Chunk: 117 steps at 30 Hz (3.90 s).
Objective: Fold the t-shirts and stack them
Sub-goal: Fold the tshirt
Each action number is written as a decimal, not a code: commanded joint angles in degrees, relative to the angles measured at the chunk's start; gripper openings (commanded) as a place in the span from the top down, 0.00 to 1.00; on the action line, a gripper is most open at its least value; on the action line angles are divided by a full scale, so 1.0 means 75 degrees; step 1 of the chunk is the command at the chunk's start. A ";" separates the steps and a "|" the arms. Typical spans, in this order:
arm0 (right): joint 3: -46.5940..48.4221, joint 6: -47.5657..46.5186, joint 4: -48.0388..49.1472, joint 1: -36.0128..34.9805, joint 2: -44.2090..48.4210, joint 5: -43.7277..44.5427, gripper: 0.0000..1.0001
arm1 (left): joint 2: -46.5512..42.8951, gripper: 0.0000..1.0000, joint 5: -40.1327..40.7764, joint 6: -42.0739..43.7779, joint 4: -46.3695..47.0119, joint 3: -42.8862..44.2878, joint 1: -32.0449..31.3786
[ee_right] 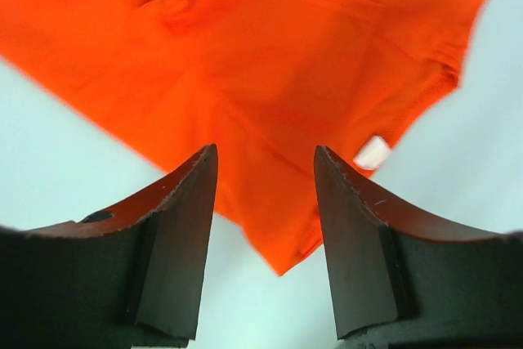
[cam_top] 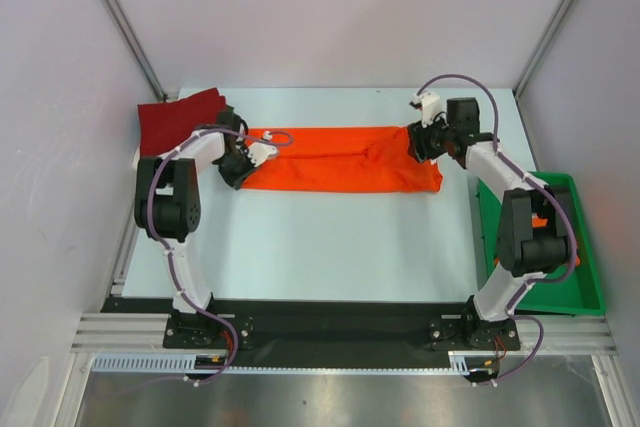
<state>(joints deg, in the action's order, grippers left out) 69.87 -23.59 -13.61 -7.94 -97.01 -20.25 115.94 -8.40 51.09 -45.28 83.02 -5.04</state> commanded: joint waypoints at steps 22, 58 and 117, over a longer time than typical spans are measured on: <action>0.4300 0.0861 -0.1221 0.0649 -0.3881 0.0157 0.43 | -0.2484 0.99 0.0265 -0.1316 -0.0525 -0.2923 -0.1073; 0.1512 0.1611 -0.3601 0.0473 -0.1454 -0.1191 0.47 | -0.3166 1.00 -0.0344 -0.3226 -0.1767 -0.3255 -0.3980; 0.9926 0.2513 -0.1690 -0.0792 -0.7690 -0.0546 0.40 | 0.1943 1.00 -0.1540 -0.3847 -0.2260 0.3460 -0.7648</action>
<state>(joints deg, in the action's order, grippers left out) 140.68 -5.63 -28.77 -13.58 -154.19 -24.64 129.95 -17.67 22.94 -64.93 105.21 -61.21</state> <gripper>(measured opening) 0.597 0.010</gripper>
